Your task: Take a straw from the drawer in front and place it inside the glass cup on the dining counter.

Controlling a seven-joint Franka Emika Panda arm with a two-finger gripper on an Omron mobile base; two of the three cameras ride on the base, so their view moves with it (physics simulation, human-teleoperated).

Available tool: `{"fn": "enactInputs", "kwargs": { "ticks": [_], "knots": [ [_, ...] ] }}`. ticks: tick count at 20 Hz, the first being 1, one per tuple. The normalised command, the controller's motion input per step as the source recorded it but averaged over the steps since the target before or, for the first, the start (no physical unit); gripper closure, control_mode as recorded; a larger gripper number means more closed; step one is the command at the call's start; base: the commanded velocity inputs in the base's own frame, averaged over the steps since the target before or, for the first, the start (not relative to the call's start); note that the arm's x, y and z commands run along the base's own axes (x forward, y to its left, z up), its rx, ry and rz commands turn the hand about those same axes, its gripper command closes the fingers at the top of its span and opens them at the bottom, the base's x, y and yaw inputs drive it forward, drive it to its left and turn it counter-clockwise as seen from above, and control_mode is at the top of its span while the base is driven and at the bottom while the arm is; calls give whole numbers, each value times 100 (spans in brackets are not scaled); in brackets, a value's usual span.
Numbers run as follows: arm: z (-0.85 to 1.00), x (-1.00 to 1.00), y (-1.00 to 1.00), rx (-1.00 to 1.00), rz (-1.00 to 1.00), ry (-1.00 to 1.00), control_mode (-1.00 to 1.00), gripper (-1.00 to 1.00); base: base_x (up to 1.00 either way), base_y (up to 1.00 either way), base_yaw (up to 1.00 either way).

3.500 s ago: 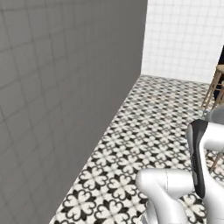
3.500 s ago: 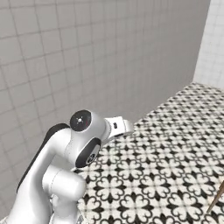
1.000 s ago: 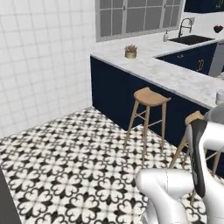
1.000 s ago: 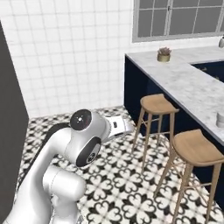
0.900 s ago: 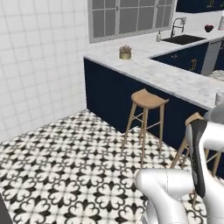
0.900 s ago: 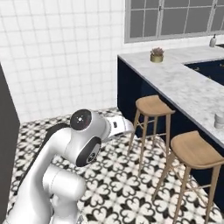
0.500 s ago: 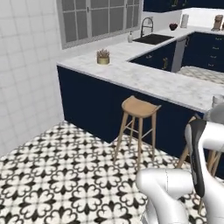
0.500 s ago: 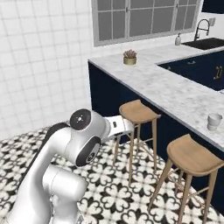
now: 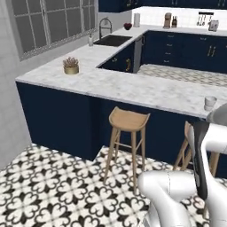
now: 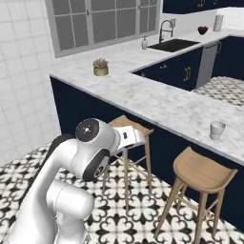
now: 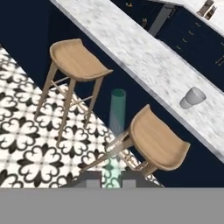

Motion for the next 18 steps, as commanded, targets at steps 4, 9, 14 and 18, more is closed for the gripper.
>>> {"fn": "enactInputs", "kwargs": {
  "ticks": [4,9,14,18],
  "knots": [
    [0,0,0,0,0,0,100,100,91,39,-45],
    [0,0,0,0,0,0,100,100,84,32,-46],
    [0,0,0,0,0,0,100,100,76,15,-43],
    [0,0,0,0,0,0,100,100,75,6,-43]
  ]
}}
